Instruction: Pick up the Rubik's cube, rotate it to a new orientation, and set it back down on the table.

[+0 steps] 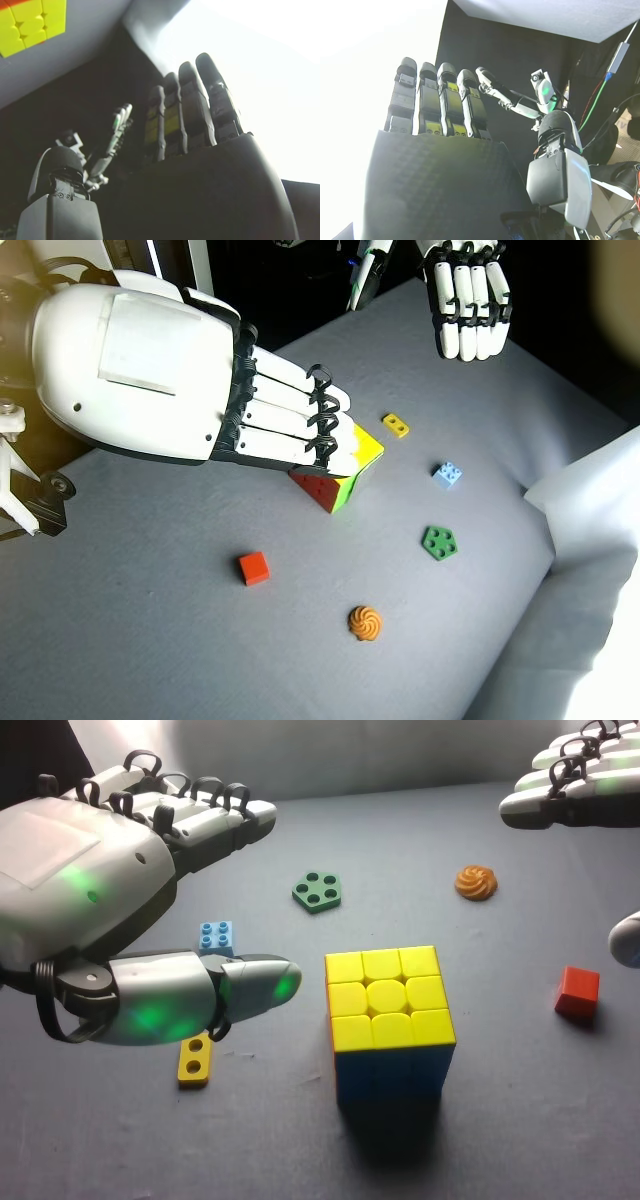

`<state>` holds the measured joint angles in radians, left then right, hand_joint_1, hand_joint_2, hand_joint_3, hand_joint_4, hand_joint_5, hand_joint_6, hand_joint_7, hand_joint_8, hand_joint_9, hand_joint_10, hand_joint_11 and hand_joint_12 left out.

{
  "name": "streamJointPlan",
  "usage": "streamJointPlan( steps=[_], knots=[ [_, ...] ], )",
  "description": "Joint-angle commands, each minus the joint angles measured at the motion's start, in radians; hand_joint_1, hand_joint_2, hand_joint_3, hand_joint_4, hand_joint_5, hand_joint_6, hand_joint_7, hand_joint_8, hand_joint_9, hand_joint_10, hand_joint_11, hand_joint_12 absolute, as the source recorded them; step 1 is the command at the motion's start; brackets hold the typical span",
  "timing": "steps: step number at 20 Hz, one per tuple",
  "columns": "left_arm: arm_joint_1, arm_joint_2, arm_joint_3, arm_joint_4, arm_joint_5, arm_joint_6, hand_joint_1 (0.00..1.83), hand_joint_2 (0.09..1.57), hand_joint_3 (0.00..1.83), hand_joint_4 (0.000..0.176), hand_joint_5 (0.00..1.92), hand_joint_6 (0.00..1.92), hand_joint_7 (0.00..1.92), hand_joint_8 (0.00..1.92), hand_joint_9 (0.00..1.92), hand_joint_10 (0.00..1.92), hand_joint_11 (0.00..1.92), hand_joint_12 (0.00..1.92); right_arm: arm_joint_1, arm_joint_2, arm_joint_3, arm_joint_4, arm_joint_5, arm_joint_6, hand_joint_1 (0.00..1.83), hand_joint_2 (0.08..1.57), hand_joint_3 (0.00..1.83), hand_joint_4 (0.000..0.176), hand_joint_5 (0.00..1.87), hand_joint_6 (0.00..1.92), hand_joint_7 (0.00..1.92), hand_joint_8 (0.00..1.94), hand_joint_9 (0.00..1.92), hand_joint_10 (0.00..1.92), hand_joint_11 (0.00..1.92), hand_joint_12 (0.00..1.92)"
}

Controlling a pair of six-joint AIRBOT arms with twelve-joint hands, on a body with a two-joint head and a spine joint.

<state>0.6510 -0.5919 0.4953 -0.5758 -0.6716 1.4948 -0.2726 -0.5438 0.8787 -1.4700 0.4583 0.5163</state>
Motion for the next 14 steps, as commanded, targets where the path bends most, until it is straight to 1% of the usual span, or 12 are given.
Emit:
streamJointPlan(
  steps=[1, 3, 4, 5, 6, 7, 8, 9, 11, 12, 13, 14],
  knots=[
    [-0.013, -0.004, -0.005, 0.017, -0.091, -0.002, 0.1, 1.11, 0.0, 0.0, 0.22, 0.0, 0.26, 0.0, 0.27, 0.0, 0.0, 0.74, 0.006, 0.0, -0.004, 0.053, 0.016, 0.001, 0.0, 1.08, 0.0, 0.0, 0.14, 0.0, 0.11, 0.0, 0.03, 0.01, 0.02, 0.06],
    [-0.017, -0.015, -0.003, -0.053, -0.094, 0.008, 0.09, 1.11, 0.0, 0.0, 0.23, 0.0, 0.27, 0.0, 0.27, 0.0, 0.0, 0.72, 0.006, 0.0, -0.004, 0.053, 0.015, -0.001, 0.0, 1.07, 0.0, 0.0, 0.14, 0.0, 0.11, 0.0, 0.03, 0.0, 0.0, 0.1],
    [-0.022, -0.023, -0.004, -0.054, -0.096, 0.06, 0.05, 1.12, 0.0, 0.0, 0.2, 0.0, 0.24, 0.0, 0.24, 0.0, 0.0, 0.66, 0.006, 0.0, -0.004, 0.053, 0.015, -0.001, 0.0, 1.07, 0.0, 0.0, 0.14, 0.0, 0.11, 0.0, 0.04, 0.0, 0.0, 0.14],
    [-0.035, -0.041, -0.003, -0.062, -0.109, 0.125, 0.07, 1.11, 0.0, 0.0, 0.22, 0.01, 0.25, 0.01, 0.24, 0.0, 0.0, 0.64, 0.006, 0.0, -0.004, 0.053, 0.015, -0.001, 0.0, 1.07, 0.0, 0.0, 0.14, 0.0, 0.11, 0.0, 0.04, 0.0, 0.0, 0.16],
    [-0.044, -0.058, -0.002, -0.082, -0.113, 0.157, 0.08, 1.09, 0.0, 0.0, 0.24, 0.01, 0.26, 0.01, 0.26, 0.01, 0.0, 0.68, 0.006, 0.0, -0.004, 0.053, 0.015, -0.001, 0.0, 1.08, 0.0, 0.0, 0.15, 0.0, 0.11, 0.0, 0.04, 0.0, 0.0, 0.14],
    [-0.052, -0.066, -0.005, -0.11, -0.108, 0.2, 0.1, 1.09, 0.0, 0.0, 0.22, 0.0, 0.25, 0.0, 0.26, 0.0, 0.0, 0.67, 0.006, 0.0, -0.004, 0.053, 0.015, -0.001, 0.0, 1.09, 0.0, 0.0, 0.13, 0.0, 0.09, 0.0, 0.02, 0.0, 0.0, 0.08],
    [-0.06, -0.081, -0.009, -0.152, -0.109, 0.244, 0.09, 1.09, 0.0, 0.0, 0.23, 0.0, 0.26, 0.0, 0.26, 0.0, 0.0, 0.71, 0.006, 0.0, -0.004, 0.052, 0.015, -0.004, 0.0, 1.1, 0.0, 0.0, 0.15, 0.0, 0.11, 0.0, 0.05, 0.0, 0.0, 0.18],
    [-0.063, -0.096, -0.01, -0.179, -0.111, 0.256, 0.16, 1.07, 0.0, 0.0, 0.25, 0.0, 0.29, 0.0, 0.31, 0.01, 0.0, 0.81, 0.006, 0.0, -0.004, 0.052, 0.015, -0.004, 0.0, 1.09, 0.0, 0.0, 0.14, 0.0, 0.11, 0.0, 0.04, 0.0, 0.0, 0.22],
    [-0.056, -0.132, -0.01, -0.203, -0.138, 0.277, 0.19, 1.06, 0.0, 0.0, 0.28, 0.01, 0.31, 0.01, 0.32, 0.01, 0.0, 0.84, 0.005, 0.0, -0.004, 0.052, 0.015, -0.005, 0.0, 1.09, 0.0, 0.0, 0.14, 0.0, 0.1, 0.0, 0.06, 0.0, 0.0, 0.3],
    [-0.054, -0.15, -0.011, -0.22, -0.147, 0.29, 0.23, 1.04, 0.0, 0.0, 0.28, 0.01, 0.31, 0.0, 0.31, 0.0, 0.0, 0.8, 0.005, 0.0, -0.004, 0.052, 0.015, -0.006, 0.0, 1.11, 0.0, 0.0, 0.18, 0.01, 0.15, 0.01, 0.1, 0.01, 0.0, 0.44],
    [-0.051, -0.169, -0.011, -0.246, -0.152, 0.303, 0.22, 1.04, 0.0, 0.0, 0.22, 0.0, 0.22, 0.0, 0.2, 0.0, 0.0, 0.56, 0.005, 0.0, -0.004, 0.052, 0.015, -0.009, 0.0, 1.11, 0.0, 0.0, 0.15, 0.01, 0.12, 0.01, 0.08, 0.01, 0.0, 0.38],
    [-0.048, -0.182, -0.01, -0.266, -0.158, 0.31, 0.26, 1.05, 0.0, 0.0, 0.15, 0.0, 0.14, 0.0, 0.1, 0.0, 0.0, 0.28, 0.005, 0.0, -0.004, 0.052, 0.015, -0.012, 0.0, 1.1, 0.0, 0.0, 0.16, 0.01, 0.13, 0.01, 0.09, 0.01, 0.0, 0.38]
  ],
)
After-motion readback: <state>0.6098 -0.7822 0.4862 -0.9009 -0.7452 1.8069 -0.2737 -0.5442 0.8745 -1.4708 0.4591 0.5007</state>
